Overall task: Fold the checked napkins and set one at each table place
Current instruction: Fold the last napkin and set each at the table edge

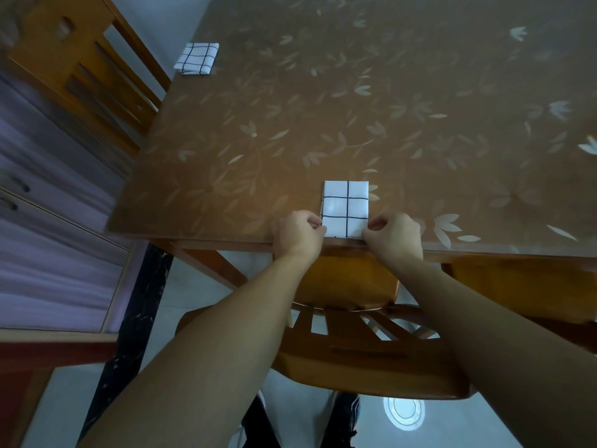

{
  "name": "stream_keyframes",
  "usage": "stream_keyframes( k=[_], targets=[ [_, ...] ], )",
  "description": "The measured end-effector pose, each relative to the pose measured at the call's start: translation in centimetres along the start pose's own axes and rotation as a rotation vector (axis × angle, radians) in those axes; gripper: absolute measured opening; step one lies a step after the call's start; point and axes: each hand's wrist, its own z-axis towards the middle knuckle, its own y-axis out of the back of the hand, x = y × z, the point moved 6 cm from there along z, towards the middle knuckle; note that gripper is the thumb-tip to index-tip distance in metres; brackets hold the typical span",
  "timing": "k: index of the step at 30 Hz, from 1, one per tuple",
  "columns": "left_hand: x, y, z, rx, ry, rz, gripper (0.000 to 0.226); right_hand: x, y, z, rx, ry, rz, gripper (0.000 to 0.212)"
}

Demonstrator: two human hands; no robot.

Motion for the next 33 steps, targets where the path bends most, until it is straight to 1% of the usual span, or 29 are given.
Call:
stream_keyframes(
  k=[10, 15, 23, 26, 28, 31, 33],
  targets=[
    [-0.1, -0.2, -0.5, 0.014, 0.018, -0.008, 0.016, -0.3, -0.3, -0.1, 0.011, 0.022, 0.044, 0.018],
    [0.1, 0.0, -0.2, -0.026, 0.009, -0.017, 0.017, -0.4, -0.4, 0.1, 0.013, 0.03, 0.04, 0.017],
    [-0.9, 1.1, -0.1, -0.038, -0.009, 0.013, 0.014, -0.1, 0.3, 0.5, 0.021, 0.025, 0.027, 0.016],
    [-3.4, 3.2, -0.3, -0.044, -0.082, 0.041, 0.016, 0.5, 3.1, 0.9, -0.043, 0.011, 0.015, 0.014],
    [-5.7, 4.7, -1.3, -0.028, -0.169, 0.108, 0.021, 1.4, 5.7, 0.9, -0.084, 0.041, -0.012, 0.011],
    [-8.9, 6.3, -3.8, 0.051, -0.393, 0.422, 0.036, 2.6, 9.1, -0.5, -0.079, 0.095, -0.127, 0.024],
    [-10.3, 7.2, -5.4, 0.106, -0.455, 0.561, 0.041, 3.6, 11.2, -1.9, -0.076, 0.138, -0.22, 0.034]
  ],
)
